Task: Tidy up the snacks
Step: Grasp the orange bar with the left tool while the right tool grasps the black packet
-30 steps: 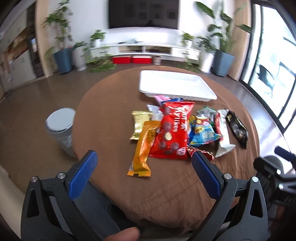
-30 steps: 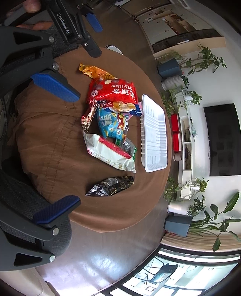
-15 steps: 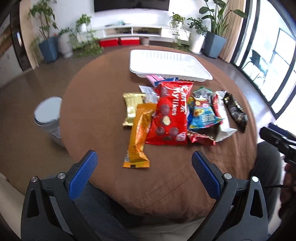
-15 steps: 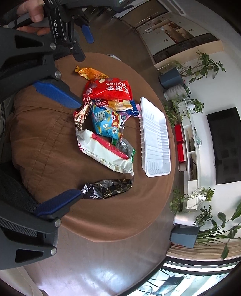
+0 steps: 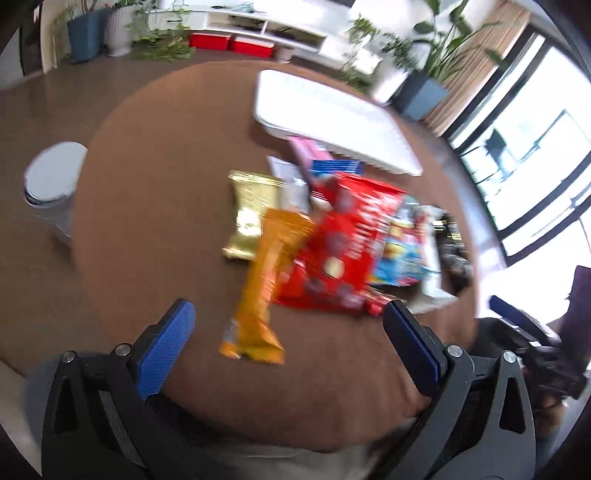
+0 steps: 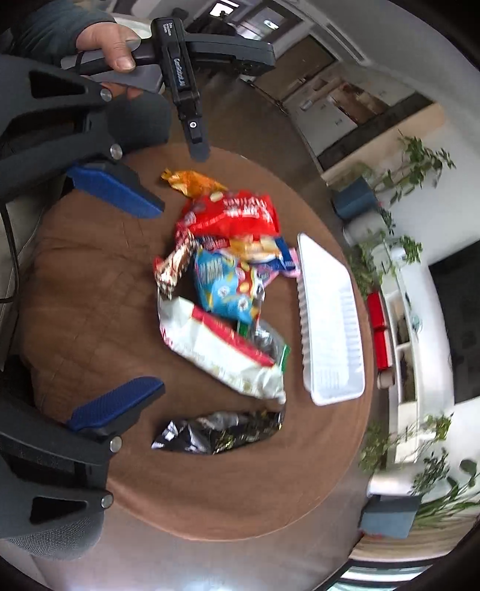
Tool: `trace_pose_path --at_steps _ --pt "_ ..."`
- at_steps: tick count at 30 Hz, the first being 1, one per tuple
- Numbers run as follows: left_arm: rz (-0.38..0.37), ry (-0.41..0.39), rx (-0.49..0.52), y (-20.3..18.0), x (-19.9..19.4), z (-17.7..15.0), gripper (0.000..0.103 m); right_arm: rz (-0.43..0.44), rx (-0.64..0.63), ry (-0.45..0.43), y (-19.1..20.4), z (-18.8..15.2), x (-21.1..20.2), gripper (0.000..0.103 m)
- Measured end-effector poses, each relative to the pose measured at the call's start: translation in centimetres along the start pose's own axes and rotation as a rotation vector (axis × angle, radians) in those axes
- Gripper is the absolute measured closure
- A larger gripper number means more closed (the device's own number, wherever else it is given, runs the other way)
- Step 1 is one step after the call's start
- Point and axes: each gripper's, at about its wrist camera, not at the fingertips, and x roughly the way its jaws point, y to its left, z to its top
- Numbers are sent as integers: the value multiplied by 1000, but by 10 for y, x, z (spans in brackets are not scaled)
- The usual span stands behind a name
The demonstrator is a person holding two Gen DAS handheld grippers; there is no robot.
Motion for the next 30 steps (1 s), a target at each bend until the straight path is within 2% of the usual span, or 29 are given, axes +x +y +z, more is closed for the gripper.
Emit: trace_pose_path --at_steps 3,6,9,13,14,20,21,23,24,30 --pt "11 12 39 0 12 10 0 9 72 -13 -16 2 -3 13" --pt "-4 41 124 -6 25 17 0 -25 50 -34 -19 2 -10 14" --pt "37 41 203 -14 33 16 3 -68 26 -85 -17 3 -13 15" --pt "55 53 243 -17 41 18 34 -78 18 -121 -18 6 -16 17" --pt "58 51 246 -16 41 19 38 -88 15 -132 -18 6 -17 18" --pt "28 56 269 -16 40 18 39 -64 41 -142 -23 12 -19 18" --pt "21 63 281 -20 40 16 41 -70 37 -135 -23 14 -19 18" --pt "23 73 308 -25 42 11 54 -95 29 -130 -23 16 -19 18" --pt "26 75 317 -28 43 9 55 -109 27 -130 -24 17 -19 18" --pt "22 67 289 -24 40 13 55 -150 49 -131 -35 23 -22 18"
